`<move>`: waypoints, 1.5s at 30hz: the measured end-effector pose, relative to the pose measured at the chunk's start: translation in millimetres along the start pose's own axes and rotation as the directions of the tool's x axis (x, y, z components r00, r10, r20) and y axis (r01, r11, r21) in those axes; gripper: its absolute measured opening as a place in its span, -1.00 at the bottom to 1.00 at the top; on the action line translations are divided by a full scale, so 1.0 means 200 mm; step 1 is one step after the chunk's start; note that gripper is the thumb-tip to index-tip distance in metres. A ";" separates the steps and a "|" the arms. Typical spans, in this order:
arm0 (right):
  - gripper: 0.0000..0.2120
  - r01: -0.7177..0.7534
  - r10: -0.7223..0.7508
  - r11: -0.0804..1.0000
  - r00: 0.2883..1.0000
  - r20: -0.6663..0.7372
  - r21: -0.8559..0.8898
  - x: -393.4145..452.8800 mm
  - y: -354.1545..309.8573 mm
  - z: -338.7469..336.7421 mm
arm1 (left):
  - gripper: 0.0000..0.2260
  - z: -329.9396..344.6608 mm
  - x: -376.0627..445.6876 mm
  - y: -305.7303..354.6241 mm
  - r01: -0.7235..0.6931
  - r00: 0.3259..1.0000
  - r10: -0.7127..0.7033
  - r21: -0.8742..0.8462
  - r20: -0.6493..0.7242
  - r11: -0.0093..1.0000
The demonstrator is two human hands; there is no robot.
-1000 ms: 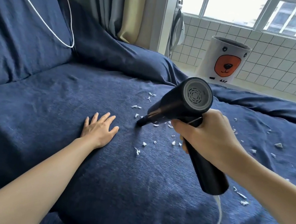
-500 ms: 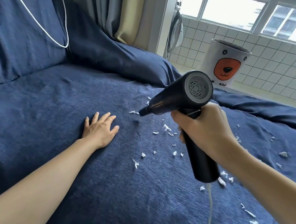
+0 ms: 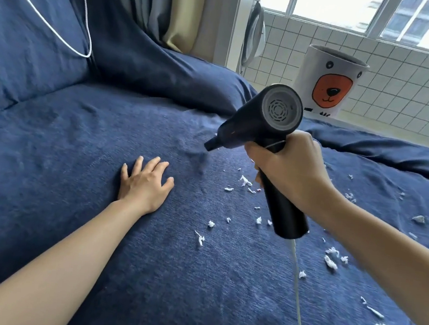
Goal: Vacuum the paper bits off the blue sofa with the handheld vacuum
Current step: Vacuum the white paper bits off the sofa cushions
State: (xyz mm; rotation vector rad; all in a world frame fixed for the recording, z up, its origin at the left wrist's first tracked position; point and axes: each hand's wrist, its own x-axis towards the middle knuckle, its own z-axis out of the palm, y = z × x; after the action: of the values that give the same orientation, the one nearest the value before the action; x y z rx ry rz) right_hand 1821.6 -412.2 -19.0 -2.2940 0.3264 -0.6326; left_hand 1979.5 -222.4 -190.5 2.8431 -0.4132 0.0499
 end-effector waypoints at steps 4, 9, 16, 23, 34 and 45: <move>-0.76 -0.050 0.050 0.999 0.999 -0.004 0.016 0.08 0.03 0.00 | -0.51 0.00 0.04 0.01 -0.006 1.000 0.006 -0.005 0.010 1.000; -0.77 -0.040 0.040 0.999 0.999 0.005 0.000 0.14 0.04 0.02 | -0.50 0.02 0.12 0.04 -0.013 1.000 0.013 -0.006 0.014 1.000; -0.78 -0.080 0.080 0.997 0.997 0.014 0.023 0.17 0.07 -0.03 | -0.50 0.04 0.15 0.03 -0.023 0.999 0.024 0.008 -0.021 1.000; -0.79 -0.068 0.070 0.997 0.997 -0.038 0.043 0.17 0.08 -0.01 | -0.50 0.04 0.14 0.02 -0.026 1.000 0.026 0.026 -0.011 0.999; -0.79 -0.079 0.080 0.995 0.996 -0.029 0.053 0.21 0.08 0.04 | -0.50 0.05 0.14 0.01 -0.025 1.000 0.025 0.033 -0.008 0.999; -0.81 -0.124 0.129 0.987 0.990 -0.049 0.099 0.31 0.14 0.04 | -0.50 0.06 0.14 0.00 -0.017 0.999 0.018 0.022 -0.037 1.000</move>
State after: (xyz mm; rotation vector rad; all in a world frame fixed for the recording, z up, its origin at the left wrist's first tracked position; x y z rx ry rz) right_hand 1876.7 -451.6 -21.9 -2.1485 0.4541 -0.6338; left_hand 2006.7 -234.3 -200.6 2.8557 -0.4319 0.1109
